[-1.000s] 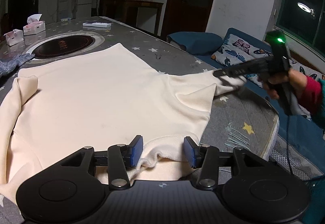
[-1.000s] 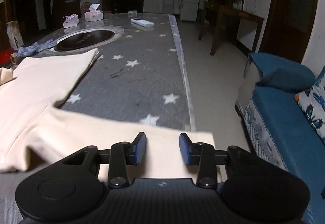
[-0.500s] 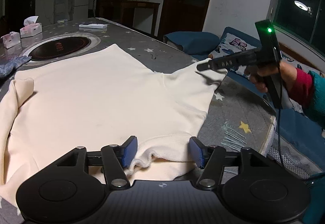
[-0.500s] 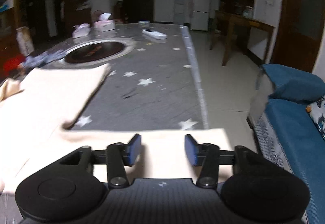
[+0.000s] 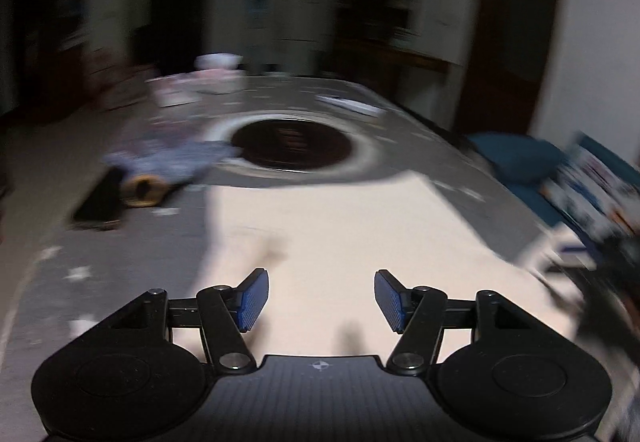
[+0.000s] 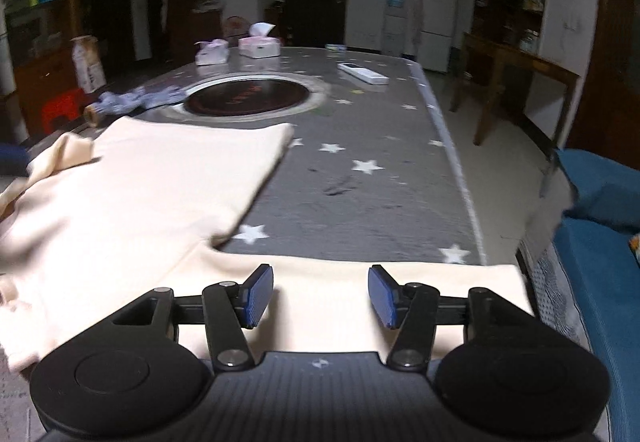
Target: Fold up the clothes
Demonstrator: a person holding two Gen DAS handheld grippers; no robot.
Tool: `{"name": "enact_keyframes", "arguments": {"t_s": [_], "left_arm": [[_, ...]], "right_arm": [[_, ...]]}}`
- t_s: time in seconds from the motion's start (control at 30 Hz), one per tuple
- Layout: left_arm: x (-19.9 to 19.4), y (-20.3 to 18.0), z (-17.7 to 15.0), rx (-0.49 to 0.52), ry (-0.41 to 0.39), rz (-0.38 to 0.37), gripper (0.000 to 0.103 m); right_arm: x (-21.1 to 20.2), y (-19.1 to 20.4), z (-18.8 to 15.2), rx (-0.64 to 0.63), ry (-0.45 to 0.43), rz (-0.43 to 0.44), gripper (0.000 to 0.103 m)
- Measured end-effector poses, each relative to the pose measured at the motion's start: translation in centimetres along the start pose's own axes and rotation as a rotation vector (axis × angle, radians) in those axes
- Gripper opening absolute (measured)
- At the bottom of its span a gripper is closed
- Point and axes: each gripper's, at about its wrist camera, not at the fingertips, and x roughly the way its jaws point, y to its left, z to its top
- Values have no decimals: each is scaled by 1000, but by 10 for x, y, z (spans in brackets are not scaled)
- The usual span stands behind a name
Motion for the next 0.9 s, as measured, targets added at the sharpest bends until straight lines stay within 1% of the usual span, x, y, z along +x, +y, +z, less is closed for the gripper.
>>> {"name": "enact_keyframes", "arguments": {"t_s": [0.13,0.17,0.2,0.27,0.3,0.33,0.43,0.53,0.63,0.67,0.73,0.8,0.83,0.9], "left_arm": [[12,48,15,-172,-11,80,59],[17,58,18,-211,-8,97,55],[21,68,19,-239,-3,106,50],[31,80,20,-276,16,111,46],[36,84,19,-290,29,110,45],[42,82,18,-280,46,103,45],[52,57,10,-167,75,86,45],[52,30,1,-51,77,85,45],[47,9,-10,56,53,105,52],[47,4,-13,84,59,104,54],[49,-3,-21,135,77,104,55],[51,-7,-23,167,74,119,57],[51,-6,-22,169,77,113,57],[50,1,-15,127,70,89,58]], "right_arm": [[0,6,1,-3,2,12,54],[1,6,0,1,4,12,54],[2,6,0,5,6,13,54],[3,6,-1,13,11,14,55],[3,6,-2,17,14,15,55],[4,6,-2,21,16,15,56],[6,6,-3,33,24,17,59],[7,6,-5,44,31,19,60],[7,5,-5,50,27,21,61],[7,5,-5,52,26,22,62],[8,5,-6,57,23,23,63],[9,5,-6,59,20,24,64],[9,5,-6,59,20,24,65],[9,5,-6,59,18,25,65]]}}
